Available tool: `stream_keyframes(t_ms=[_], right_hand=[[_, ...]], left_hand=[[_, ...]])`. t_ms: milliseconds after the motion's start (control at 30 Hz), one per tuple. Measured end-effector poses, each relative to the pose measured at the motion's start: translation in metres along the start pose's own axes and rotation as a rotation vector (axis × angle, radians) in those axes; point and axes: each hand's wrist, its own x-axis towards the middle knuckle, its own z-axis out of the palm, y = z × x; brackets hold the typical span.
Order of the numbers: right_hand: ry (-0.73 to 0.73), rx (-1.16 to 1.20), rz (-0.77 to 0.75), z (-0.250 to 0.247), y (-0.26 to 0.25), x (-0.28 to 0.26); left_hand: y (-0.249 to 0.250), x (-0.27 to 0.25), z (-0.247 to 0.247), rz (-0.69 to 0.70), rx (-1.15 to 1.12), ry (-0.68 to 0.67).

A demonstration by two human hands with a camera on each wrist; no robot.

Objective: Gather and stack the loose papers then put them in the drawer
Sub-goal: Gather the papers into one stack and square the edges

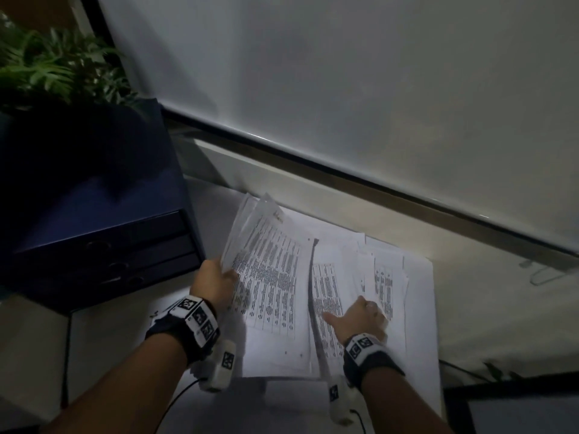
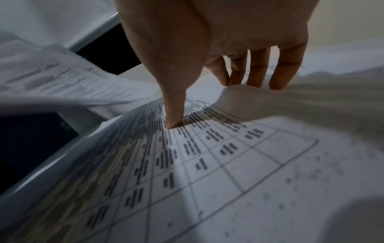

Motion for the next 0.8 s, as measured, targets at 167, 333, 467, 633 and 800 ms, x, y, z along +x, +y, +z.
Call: stream_keyframes(t_ms=[167,333,467,633,800], right_hand=[[-0.031,0.082,-0.030,0.008,-0.015,0.007],[-0.114,0.245,-0.034,0.013,-0.027,0.009],[0.017,0.368,-0.077,-0.018,-0.021,0.004],[0.229,0.446,-0.205,-0.101,-0.009,-0.006],[0.410,0.510,-0.375,-0.173,-0.013,-0.024]], left_hand=[[-0.005,0.003,-0.003,0.009,-0.006,-0.026],[-0.016,0.007,-0.009,-0.009,0.026,-0.023],[-0.022,0.006,-0.013,-0.039,0.036,-0.021],[-0.026,0.002,-0.002,-0.110,0.044,-0.024],[-0.017,-0.005,0.013,-0.201,0.051,-0.018]])
